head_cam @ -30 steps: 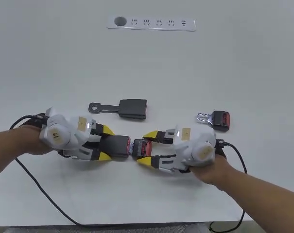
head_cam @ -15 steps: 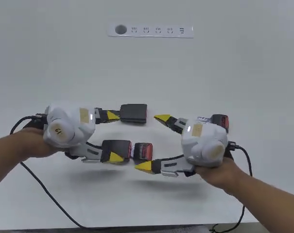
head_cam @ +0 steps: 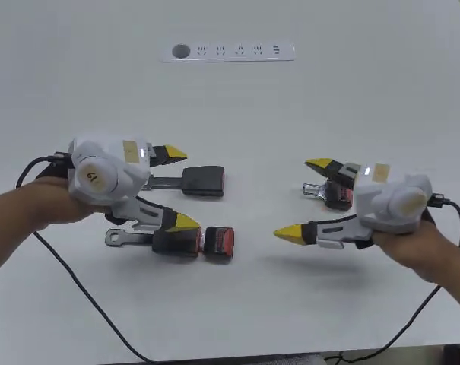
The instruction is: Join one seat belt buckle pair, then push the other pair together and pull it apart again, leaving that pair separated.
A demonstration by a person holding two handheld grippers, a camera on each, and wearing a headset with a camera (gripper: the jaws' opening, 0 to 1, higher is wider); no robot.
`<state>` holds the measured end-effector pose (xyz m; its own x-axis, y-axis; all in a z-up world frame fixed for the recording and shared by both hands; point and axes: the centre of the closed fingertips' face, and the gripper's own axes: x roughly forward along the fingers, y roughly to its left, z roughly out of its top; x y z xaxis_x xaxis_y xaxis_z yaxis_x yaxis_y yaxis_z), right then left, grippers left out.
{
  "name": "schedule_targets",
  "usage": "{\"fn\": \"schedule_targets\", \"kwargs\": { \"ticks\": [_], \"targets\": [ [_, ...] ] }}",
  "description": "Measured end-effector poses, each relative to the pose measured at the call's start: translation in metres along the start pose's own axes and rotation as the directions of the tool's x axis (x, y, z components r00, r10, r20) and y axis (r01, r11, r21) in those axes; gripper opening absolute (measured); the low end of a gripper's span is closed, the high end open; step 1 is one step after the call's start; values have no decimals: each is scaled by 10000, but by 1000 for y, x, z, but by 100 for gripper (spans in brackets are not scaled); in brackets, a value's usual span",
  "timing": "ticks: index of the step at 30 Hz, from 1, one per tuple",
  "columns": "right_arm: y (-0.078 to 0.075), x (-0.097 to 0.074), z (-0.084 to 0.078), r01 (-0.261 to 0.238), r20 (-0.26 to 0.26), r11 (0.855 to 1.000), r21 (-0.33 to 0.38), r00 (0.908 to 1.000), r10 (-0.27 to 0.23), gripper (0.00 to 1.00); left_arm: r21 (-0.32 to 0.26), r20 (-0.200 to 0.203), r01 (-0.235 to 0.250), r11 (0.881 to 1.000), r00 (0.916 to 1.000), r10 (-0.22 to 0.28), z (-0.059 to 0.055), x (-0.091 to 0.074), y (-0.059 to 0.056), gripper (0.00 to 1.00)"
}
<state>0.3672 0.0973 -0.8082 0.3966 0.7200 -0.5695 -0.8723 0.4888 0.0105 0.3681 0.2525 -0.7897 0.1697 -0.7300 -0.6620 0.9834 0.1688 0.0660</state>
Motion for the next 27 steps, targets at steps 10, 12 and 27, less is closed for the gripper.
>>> {"fn": "schedule_targets", "kwargs": {
  "ticks": [10,12,27],
  "targets": [
    [-38,-26,-25,2,-649,9992,396,9979,24,83,-142,-355,181,9997,9992,-186,-10,20,22,68],
    [-40,-26,-33,-146,-915,9987,480,9956,190,82,-397,-405,154,9991,9990,-170,-14,26,24,68],
    [-32,-21,-72,-1688,-2364,9855,170,9570,1680,66,-261,-1365,703,9972,9879,-733,-46,50,25,55]
  ]
}}
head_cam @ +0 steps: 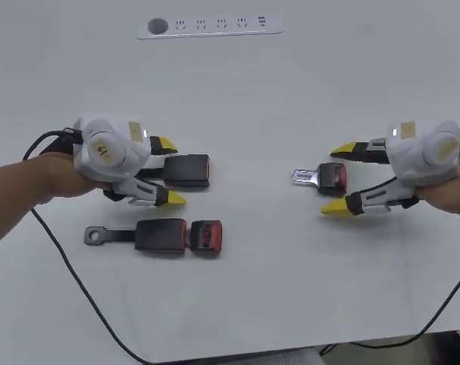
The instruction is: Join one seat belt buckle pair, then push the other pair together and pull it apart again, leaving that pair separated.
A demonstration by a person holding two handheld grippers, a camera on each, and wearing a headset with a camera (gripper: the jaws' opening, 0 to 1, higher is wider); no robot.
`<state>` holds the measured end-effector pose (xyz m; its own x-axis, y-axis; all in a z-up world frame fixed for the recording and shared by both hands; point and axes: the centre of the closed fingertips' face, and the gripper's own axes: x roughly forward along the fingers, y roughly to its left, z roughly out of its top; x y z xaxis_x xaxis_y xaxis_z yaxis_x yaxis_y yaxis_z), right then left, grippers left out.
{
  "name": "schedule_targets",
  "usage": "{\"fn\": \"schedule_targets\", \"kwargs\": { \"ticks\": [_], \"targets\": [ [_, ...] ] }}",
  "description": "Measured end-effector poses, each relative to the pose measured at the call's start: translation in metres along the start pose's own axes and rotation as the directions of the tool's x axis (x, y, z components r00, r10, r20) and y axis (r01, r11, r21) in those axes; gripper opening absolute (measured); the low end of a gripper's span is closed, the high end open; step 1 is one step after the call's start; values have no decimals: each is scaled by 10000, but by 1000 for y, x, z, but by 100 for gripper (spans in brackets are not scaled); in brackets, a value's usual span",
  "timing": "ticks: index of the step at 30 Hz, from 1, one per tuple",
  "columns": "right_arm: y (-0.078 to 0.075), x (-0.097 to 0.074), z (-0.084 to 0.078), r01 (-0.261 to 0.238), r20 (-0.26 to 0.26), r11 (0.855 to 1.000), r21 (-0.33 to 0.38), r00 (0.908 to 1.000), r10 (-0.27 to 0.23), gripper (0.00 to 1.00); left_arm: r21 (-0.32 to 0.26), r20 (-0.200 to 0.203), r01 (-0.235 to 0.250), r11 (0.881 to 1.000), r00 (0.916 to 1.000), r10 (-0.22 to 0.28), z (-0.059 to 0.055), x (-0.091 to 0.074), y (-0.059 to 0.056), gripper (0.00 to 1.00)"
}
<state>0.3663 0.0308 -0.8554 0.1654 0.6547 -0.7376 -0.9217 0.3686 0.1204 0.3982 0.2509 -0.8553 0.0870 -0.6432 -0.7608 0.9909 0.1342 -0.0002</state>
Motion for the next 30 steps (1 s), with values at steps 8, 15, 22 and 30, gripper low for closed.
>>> {"fn": "schedule_targets", "kwargs": {
  "ticks": [8,15,22,30],
  "targets": [
    [2,3,2,-410,195,9984,-378,9989,418,54,178,180,139,9997,9997,-142,2,1,2,45],
    [-6,5,4,-118,179,9980,-627,9998,130,43,493,128,247,9985,9996,-253,-2,5,3,35],
    [-8,2,3,-179,571,9973,-716,9981,220,37,783,105,493,9957,9987,-503,-3,7,2,35],
    [-6,2,5,-238,770,9979,-596,9966,284,36,845,130,575,9948,9982,-589,-1,5,4,34]
  ]
}}
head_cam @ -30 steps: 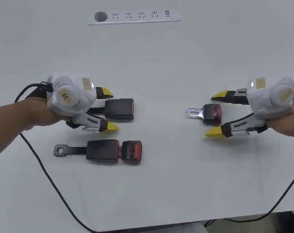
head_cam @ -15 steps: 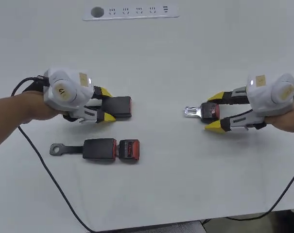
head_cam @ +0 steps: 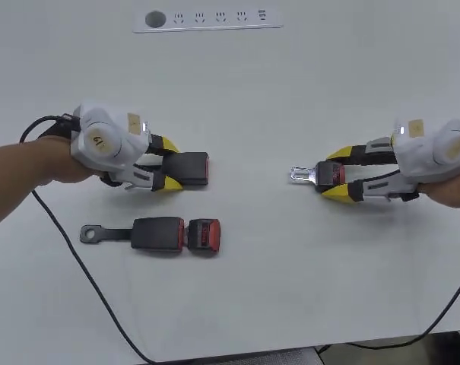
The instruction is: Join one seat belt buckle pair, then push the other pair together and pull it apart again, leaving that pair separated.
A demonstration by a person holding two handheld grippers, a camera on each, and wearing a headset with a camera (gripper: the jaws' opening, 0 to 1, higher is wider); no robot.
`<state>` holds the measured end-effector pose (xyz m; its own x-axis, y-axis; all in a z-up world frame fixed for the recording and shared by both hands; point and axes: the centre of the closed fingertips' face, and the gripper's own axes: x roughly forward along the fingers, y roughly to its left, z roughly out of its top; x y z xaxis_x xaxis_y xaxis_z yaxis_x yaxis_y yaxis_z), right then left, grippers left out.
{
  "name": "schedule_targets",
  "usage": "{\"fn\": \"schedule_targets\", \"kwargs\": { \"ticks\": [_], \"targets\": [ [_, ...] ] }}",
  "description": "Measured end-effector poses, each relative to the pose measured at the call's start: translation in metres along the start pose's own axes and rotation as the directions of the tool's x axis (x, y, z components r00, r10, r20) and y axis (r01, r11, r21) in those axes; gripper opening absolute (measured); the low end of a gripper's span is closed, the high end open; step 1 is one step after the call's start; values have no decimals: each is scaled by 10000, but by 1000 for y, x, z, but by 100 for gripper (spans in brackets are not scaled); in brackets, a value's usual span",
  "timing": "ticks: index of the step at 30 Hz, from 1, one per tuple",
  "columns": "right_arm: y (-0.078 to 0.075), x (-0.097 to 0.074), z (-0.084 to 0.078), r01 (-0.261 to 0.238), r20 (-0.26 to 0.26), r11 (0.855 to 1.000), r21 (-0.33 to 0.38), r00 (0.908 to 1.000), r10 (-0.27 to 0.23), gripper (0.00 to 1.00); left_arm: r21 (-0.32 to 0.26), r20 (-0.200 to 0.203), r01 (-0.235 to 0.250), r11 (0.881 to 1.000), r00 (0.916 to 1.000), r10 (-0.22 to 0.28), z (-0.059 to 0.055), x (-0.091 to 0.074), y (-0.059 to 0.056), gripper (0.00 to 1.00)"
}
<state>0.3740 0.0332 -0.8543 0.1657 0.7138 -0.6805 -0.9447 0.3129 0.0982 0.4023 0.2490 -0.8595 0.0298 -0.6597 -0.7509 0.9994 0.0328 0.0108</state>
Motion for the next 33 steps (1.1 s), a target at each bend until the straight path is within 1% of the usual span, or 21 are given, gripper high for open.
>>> {"fn": "schedule_targets", "kwargs": {
  "ticks": [4,11,22,27,33],
  "targets": [
    [0,3,3,-45,73,10000,56,10000,44,36,-19,13,6,10000,10000,-6,1,-1,1,34],
    [5,15,14,-149,351,9999,74,9993,146,36,-44,23,12,10000,10000,-12,2,-3,3,34],
    [13,37,35,-245,739,9996,-138,9969,254,36,-103,9,-2,9999,10000,2,3,-3,4,34],
    [11,44,44,-263,783,9996,-63,9966,267,36,-124,6,-7,9999,10000,7,3,-2,4,34],
    [9,57,55,-332,982,9994,-110,9946,342,36,-172,39,-16,9999,10000,17,4,-3,3,34]
  ]
}}
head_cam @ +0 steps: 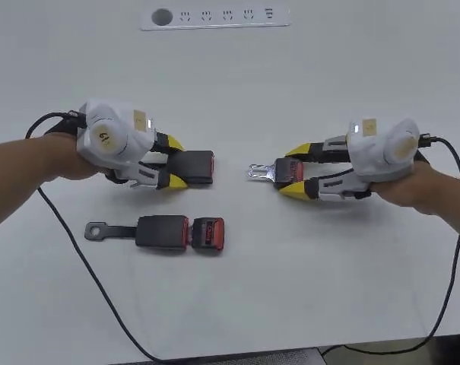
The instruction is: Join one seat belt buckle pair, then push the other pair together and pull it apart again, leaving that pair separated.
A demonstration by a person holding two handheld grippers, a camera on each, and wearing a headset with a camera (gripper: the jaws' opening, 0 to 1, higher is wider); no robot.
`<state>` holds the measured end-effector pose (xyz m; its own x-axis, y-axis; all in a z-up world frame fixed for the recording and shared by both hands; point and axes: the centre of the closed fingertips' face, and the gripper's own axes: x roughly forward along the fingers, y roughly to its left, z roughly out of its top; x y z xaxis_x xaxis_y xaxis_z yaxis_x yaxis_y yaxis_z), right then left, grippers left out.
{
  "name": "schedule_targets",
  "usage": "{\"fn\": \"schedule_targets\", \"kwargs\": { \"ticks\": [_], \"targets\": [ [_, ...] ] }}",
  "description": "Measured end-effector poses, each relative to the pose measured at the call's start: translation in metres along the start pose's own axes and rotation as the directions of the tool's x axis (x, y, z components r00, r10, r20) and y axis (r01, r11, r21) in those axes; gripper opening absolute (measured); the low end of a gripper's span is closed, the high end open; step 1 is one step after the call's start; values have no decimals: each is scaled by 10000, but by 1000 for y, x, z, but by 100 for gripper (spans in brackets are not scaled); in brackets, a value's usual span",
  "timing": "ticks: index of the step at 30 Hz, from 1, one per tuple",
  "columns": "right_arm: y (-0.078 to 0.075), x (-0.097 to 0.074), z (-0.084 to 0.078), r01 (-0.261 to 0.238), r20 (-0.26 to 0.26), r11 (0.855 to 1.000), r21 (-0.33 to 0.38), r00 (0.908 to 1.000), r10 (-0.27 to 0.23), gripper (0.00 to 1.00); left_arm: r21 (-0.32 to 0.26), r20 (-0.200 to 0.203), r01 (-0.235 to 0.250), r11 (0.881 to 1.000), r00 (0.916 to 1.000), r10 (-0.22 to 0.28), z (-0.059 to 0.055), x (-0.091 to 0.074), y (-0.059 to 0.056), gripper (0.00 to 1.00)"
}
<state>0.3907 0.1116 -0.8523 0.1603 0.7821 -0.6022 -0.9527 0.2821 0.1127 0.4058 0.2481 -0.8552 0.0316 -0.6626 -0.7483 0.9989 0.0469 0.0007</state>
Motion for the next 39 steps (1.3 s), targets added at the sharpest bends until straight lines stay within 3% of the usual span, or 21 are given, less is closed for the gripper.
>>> {"fn": "schedule_targets", "kwargs": {
  "ticks": [16,24,29,34,35,39],
  "targets": [
    [2,39,31,-315,428,9995,-90,9986,319,36,7,-76,25,10000,10000,-25,-1,-1,-1,34],
    [4,57,41,-320,568,9994,-103,9979,325,36,-1,-58,22,10000,10000,-22,-2,-2,0,34],
    [7,59,41,-415,508,9991,-115,9978,420,36,93,-124,91,9999,9999,-89,-4,-2,-1,34],
    [9,61,41,-407,535,9992,40,9978,404,36,120,-133,93,9999,9999,-91,-4,-2,-1,34],
    [11,61,44,-401,734,9970,656,9967,353,36,119,-150,95,9999,9998,-94,-4,-2,-1,34],
    [14,71,48,-352,609,9994,26,9975,350,36,166,-200,125,9998,9997,-122,-5,-1,-2,34]
  ]
}}
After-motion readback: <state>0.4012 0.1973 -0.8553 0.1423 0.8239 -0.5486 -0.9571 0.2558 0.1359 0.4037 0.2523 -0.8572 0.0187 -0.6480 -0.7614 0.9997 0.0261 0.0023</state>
